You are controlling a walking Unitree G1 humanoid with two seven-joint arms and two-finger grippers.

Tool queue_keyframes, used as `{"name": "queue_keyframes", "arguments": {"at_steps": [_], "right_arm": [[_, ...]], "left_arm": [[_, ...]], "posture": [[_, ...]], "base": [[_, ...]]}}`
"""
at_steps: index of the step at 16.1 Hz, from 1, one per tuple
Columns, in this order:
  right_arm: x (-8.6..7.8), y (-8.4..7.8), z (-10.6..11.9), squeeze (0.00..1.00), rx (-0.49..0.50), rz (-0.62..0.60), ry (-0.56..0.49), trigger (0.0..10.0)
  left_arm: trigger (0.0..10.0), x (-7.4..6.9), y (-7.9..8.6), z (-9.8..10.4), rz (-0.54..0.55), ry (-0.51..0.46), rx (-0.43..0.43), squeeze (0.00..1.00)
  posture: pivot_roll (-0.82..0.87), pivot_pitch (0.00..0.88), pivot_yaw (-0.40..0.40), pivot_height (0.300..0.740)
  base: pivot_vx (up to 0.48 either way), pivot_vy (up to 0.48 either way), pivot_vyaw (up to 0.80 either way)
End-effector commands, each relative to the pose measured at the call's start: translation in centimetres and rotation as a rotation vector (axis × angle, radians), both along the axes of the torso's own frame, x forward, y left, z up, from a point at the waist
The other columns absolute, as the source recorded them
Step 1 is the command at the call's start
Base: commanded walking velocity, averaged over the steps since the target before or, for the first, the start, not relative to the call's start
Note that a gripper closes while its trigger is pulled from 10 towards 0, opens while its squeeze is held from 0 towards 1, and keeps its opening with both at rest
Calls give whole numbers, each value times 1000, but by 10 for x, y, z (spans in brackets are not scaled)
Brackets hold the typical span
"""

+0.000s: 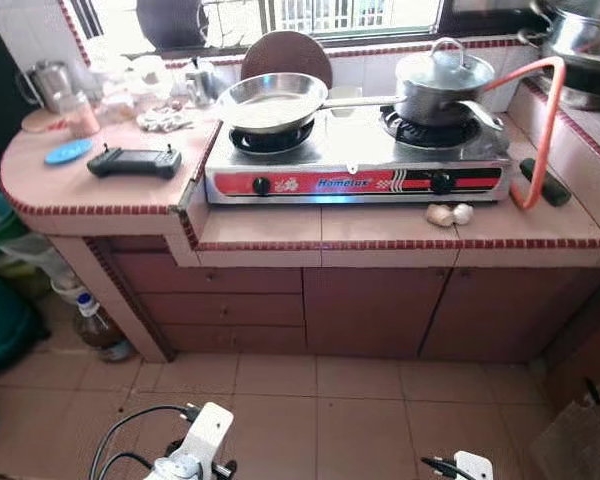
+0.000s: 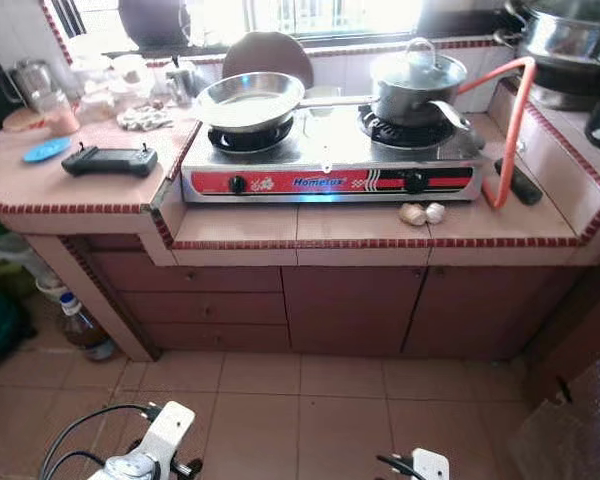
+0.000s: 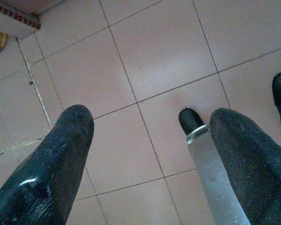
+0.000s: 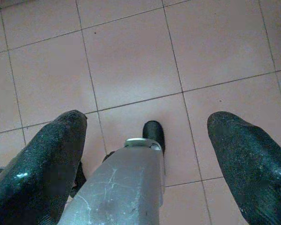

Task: Kitchen organization

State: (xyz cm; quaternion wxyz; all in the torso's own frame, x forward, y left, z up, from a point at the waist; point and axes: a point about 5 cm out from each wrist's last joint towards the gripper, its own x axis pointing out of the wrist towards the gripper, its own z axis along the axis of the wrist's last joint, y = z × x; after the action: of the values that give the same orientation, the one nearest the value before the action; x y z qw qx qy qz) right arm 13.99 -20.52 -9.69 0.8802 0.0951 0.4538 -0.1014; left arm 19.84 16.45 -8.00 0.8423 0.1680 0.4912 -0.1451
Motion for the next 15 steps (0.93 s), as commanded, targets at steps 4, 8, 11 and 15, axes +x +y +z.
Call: {"name": "queue_keyframes", "arguments": {"at_steps": [4, 8, 11, 15], "right_arm": [[-5, -4, -1, 0, -23, 17, 3, 10000], [1, -12, 3, 0, -63, 97, 2, 10000], [18, -27, 13, 0, -105, 100, -39, 10000], [11, -35, 12, 0, -133, 107, -23, 10000]], "left_arm": [[10000, -3, -1, -2, -4, 5, 11, 0], [10000, -16, 1, -8, 58, 31, -2, 0], [10000, -21, 3, -10, 83, 37, -2, 0], [10000, -14, 15, -6, 85, 16, 24, 0]], "posture": [[-7, 0, 74, 740], [26, 0, -4, 740], [38, 0, -29, 740], [46, 0, -15, 740]], "base": [[0, 0, 0], [0, 0, 0], [0, 0, 0], [0, 0, 0]]}}
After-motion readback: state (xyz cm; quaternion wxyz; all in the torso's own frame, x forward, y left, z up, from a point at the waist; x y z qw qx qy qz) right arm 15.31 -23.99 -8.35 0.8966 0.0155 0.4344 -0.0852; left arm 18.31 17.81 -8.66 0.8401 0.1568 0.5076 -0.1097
